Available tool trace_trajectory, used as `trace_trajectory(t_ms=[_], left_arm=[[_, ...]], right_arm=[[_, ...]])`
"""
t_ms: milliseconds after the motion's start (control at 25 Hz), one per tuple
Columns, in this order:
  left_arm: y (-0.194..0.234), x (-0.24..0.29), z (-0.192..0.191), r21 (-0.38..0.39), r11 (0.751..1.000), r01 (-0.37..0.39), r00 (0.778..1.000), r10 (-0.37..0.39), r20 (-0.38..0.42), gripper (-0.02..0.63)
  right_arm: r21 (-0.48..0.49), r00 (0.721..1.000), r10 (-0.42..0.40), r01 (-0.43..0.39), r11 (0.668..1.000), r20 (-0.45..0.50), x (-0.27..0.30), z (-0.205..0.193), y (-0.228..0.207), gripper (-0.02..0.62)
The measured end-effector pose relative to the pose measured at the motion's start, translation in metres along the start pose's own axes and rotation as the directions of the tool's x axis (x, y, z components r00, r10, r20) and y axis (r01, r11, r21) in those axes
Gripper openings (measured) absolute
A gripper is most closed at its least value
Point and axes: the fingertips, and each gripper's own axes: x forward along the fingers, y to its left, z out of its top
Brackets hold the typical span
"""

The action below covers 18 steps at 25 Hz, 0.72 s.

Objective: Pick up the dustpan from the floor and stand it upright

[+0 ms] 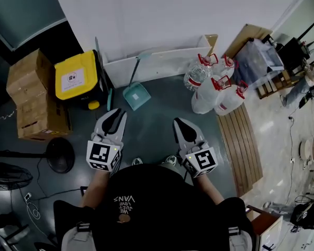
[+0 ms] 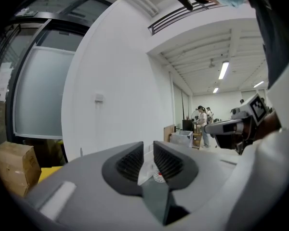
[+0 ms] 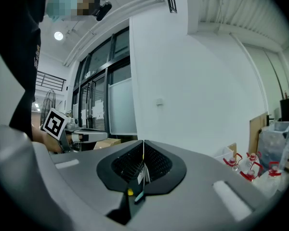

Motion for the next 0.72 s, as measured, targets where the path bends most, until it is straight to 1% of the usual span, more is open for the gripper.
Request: trace_trajectory(t_ms=[120,320,440,600,720], left_arm=[[0.014,-0.022,-0.005,0.011,1.0,0.002,1.0,-0.002,0.0,0.102],[0.035,-0.049,-0.01,0.009,1.0,-0.006,1.0,0.006,0.017,0.052],[0.043,-0.062,-0.016,-0.003,1.0,-0.005,1.0,0.005,0.022,0.052],[0.045,-0.076,-0.025,-0.021,1.0,0.013,1.0,-0.013,-0.001,0.052],[0.047,-0.078,-0.027,-0.017,0.999,0.028,1.0,-0.028,-0.006,0.052]], right_arm=[[0.015,1.0,-0.011,0.01,1.0,0.022,0.008,-0.008,0.021,0.003],[0.018,1.0,0.014,-0.013,1.0,-0.024,0.021,-0.023,0.051,0.003],[0.016,1.0,0.011,-0.011,1.0,-0.021,0.028,-0.032,0.062,0.003],[-0.006,0.999,0.009,-0.009,1.0,-0.054,0.037,-0.038,0.074,0.002],[-0.021,0.998,0.006,-0.007,1.0,-0.069,0.044,-0.04,0.08,0.002]])
